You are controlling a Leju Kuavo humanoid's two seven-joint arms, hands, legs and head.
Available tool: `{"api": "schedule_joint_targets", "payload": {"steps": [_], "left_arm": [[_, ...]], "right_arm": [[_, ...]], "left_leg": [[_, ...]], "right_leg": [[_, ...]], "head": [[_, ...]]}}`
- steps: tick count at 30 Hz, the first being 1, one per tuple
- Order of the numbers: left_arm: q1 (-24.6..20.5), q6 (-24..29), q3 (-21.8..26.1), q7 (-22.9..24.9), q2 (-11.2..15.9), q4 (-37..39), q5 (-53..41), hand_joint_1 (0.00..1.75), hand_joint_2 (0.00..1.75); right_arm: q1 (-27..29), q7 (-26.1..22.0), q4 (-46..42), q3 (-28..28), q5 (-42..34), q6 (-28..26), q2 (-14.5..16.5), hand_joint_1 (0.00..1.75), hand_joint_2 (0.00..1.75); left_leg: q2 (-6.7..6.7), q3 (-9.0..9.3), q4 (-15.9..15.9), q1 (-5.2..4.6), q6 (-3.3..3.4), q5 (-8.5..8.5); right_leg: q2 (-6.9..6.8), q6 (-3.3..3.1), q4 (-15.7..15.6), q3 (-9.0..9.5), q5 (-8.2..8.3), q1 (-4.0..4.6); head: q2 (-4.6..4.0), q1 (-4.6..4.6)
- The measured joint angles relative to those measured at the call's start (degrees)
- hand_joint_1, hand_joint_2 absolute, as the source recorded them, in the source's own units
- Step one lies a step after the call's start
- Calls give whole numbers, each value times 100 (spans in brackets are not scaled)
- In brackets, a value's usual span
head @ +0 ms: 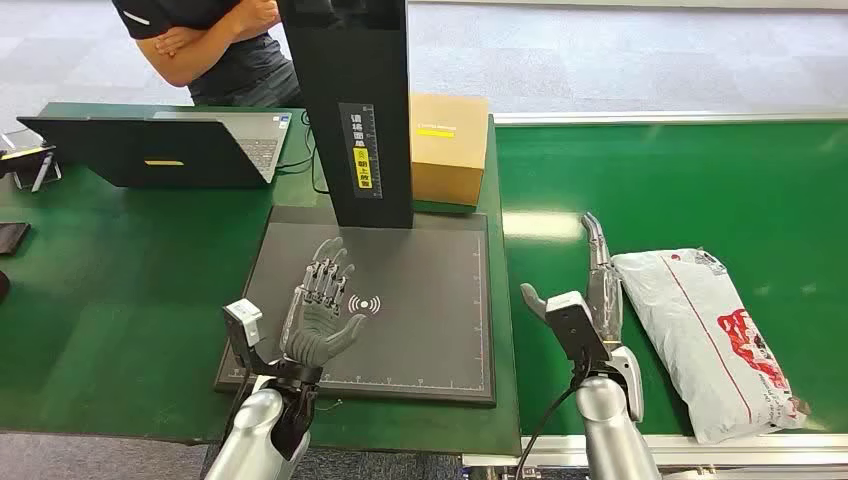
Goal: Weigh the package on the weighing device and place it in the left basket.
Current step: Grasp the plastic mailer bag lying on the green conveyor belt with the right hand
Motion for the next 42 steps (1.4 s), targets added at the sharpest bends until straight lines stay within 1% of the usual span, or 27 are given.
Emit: {"api": "schedule_joint_targets", "payload": {"steps": [2, 4, 8, 12, 15, 18, 21, 26, 31, 35, 39, 42], "left_arm": [[4, -3, 7, -7, 0, 0, 4, 0, 175], [20, -11, 25, -22, 0, 0, 17, 0, 175], [87, -18, 76, -74, 7, 0, 55, 0, 175], [148, 26, 126, -175, 38, -1, 106, 0, 175], [222, 68, 199, -231, 52, -14, 141, 0, 175], [291, 102, 254, -247, 60, -22, 174, 0, 175], [343, 121, 284, -265, 60, -28, 175, 0, 175], [403, 127, 328, -273, 59, -48, 159, 0, 175], [427, 127, 358, -272, 59, -49, 145, 0, 175], [438, 131, 379, -272, 59, -51, 146, 0, 175], [456, 150, 403, -259, 59, -69, 190, 0, 175], [456, 114, 454, -226, 59, -72, 241, 0, 175]], "right_arm": [[-32, 21, 4, -51, 92, -143, -41, 0, 175], [-134, 85, 35, -171, 277, -375, -162, 0, 175], [-507, 287, 334, -558, 833, -701, -602, 0, 175], [-928, 547, 1024, -906, 1435, -1050, -1115, 0, 175], [-1231, 767, 1768, -1112, 1592, -1049, -1504, 0, 175], [-1254, 931, 2287, -1253, 1635, -1019, -1701, 0, 175], [-1023, 1163, 2479, -1389, 1611, -1042, -1720, 0, 175], [-593, 1451, 2549, -1693, 1550, -979, -1630, 0, 175], [-222, 1511, 2549, -2003, 1456, -914, -1461, 0, 175], [-48, 1535, 2534, -2167, 1419, -892, -1349, 0, 175], [116, 1564, 2450, -2416, 1136, -795, -1229, 1, 175], [263, 1596, 2433, -2672, 976, -508, -1155, 132, 175]], "left_leg": [[0, 0, 0, 0, 0, 0], [-1, -1, 0, 0, 0, 0], [-1, -2, 0, 0, 0, 0], [-2, -2, 2, 0, 2, 1], [-7, -2, 3, -1, 2, 1], [-9, -2, 4, -1, 2, 1], [-13, -4, 0, -1, 2, 1], [-15, -4, -7, 1, 1, 1], [-14, -4, -8, 1, 0, 1], [-13, -2, -7, 1, 0, 2], [-13, -1, -5, 1, 1, 2], [-13, -2, -5, 1, 1, 1]], "right_leg": [[0, 0, 0, -1, 0, 1], [0, 0, 0, -1, 0, 1], [-1, 0, 0, 0, 0, -2], [-2, 1, 0, 1, 1, -8], [-6, 2, 0, 1, 1, -8], [-7, 1, 0, -1, 0, -4], [-11, -2, -1, -3, -3, -1], [-12, -5, 0, -6, -5, 3], [-12, -6, 2, -5, -5, 3], [-11, -6, 3, -5, -4, -1], [-13, -6, 2, -4, -5, -1], [-13, -5, 2, -4, -5, -1]], "head": [[0, -1], [0, -2], [0, 1], [0, 0], [0, 0], [0, -1], [0, -1], [0, -1], [0, -1], [0, -1], [0, -1], [0, -1]]}}
